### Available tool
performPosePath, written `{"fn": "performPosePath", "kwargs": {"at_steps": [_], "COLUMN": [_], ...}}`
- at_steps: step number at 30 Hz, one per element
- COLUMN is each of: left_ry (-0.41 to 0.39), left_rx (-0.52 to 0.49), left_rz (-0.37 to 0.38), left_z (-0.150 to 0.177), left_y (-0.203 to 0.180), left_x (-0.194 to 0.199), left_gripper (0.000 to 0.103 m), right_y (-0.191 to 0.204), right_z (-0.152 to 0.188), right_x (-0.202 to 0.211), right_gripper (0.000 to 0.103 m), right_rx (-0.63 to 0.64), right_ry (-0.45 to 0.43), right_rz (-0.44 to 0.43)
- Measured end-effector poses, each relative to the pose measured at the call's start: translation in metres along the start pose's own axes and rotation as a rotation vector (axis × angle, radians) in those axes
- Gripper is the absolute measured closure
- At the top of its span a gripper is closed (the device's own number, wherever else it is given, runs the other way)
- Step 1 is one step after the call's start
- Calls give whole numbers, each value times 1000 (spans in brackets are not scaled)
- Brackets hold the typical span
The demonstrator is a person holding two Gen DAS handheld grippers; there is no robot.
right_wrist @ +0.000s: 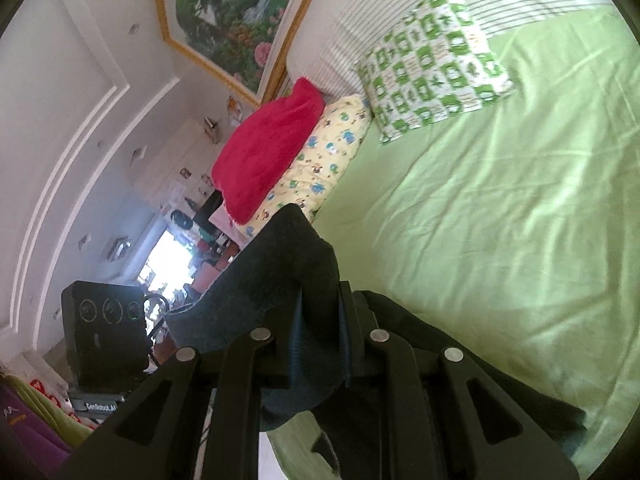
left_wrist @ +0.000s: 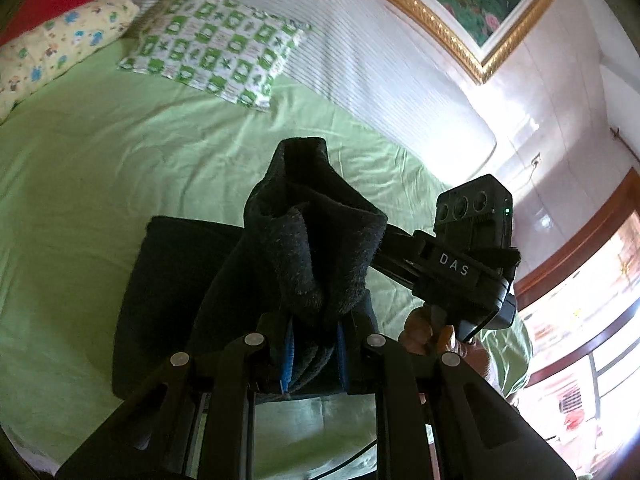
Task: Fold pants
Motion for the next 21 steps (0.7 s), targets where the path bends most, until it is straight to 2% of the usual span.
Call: {"fn": "performPosePath", "kwargs": {"at_steps": [11, 16, 19, 20, 21], "left_ry": [66, 80, 93, 96, 99], "left_rx": [-10, -66, -119, -128, -144], "left_rz": [-9, -31, -49, -51, -55], "left_z": [15, 22, 27, 30, 32], "left_y": [-4, -9, -14, -15, -17], "left_x": [-36, -52, -64, -66, -69], "left_gripper": [86, 84, 77, 75, 69], "right_y": [-34, -45, -52, -55, -58], "right_z": [20, 29, 34, 34, 35], "right_x": [14, 21, 26, 27, 29], "right_gripper": [85, 85, 85, 81, 80], "right_rx": [-66, -76, -80, -81, -86], "right_ry": [-13, -18, -19, -23, -28], "right_rz": [36, 64, 96, 114, 140]}}
Point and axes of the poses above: each gripper's, at about its wrist camera, not at the fingertips, and x roughly against the way its jaws point, y to its left, z to its underside, the point moved 8 cm from there along -x, roughly the way its jaws point, and after that the axes turned 7 degrees about z, right-handed, at the moved point
